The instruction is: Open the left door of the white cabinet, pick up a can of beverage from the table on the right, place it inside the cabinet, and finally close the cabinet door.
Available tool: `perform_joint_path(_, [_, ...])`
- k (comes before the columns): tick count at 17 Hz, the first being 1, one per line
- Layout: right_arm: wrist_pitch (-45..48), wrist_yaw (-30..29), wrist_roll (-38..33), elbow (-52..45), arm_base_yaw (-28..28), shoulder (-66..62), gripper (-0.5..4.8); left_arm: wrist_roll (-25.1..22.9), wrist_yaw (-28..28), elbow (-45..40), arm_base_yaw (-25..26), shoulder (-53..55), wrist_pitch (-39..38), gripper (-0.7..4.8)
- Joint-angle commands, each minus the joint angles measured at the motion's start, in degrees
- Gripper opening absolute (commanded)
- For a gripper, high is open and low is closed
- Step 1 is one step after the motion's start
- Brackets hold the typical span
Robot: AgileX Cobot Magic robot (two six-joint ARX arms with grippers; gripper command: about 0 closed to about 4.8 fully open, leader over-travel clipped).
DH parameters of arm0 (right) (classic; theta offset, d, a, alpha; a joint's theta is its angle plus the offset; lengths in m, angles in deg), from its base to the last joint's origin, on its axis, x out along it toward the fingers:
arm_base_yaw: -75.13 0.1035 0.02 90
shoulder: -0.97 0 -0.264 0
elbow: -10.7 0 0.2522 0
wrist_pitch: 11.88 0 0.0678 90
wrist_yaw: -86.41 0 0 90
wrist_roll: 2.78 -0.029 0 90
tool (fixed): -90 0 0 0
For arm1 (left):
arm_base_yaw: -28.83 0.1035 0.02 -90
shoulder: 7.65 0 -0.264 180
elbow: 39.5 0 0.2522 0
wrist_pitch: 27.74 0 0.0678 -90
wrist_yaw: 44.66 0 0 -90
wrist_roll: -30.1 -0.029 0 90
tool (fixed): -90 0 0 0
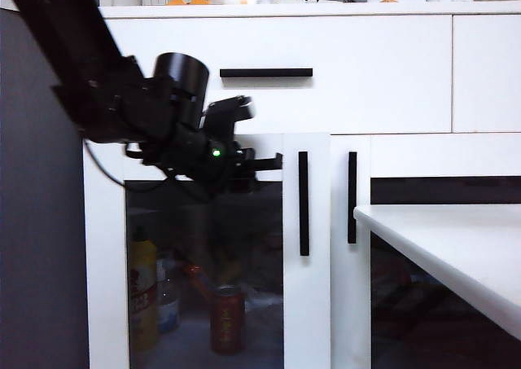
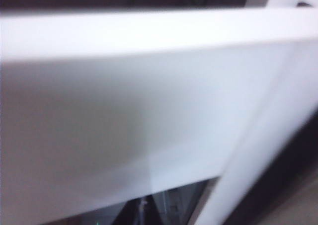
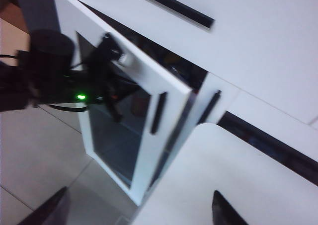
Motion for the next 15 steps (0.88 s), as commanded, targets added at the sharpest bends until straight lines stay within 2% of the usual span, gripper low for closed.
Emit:
perform_joint_path(1, [2.27, -4.13, -1.11, -1.77, -2.75, 0.15, 3.63, -3.08, -0.07, 4.33, 0.81, 2.32, 1.79, -0.06])
perform_joint_path(5, [2.51, -9.92, -1.11, -2.32, -8.63, 0.17, 3.64, -3.15, -0.7, 8.02, 2.95, 4.61, 1.01, -0.06])
perform_joint_path(11, [3.67, -13.22, -1.09, -4.0, -14.86, 0.2, 3.64, -2.8, -1.36, 8.39, 6.27, 4.57, -0.63, -0.06])
perform_joint_path(12, [3.69, -13.07, -1.05, -4.04, -14.86, 0.31, 3.64, -1.25, -3.5, 8.37, 6.23, 3.45, -1.64, -0.06])
perform_joint_path(15, [3.23, -13.09, -1.05, -3.93, -15.32, 2.47, 3.63, 8.72, -12.7, 8.35, 5.29, -2.21, -11.32, -0.06])
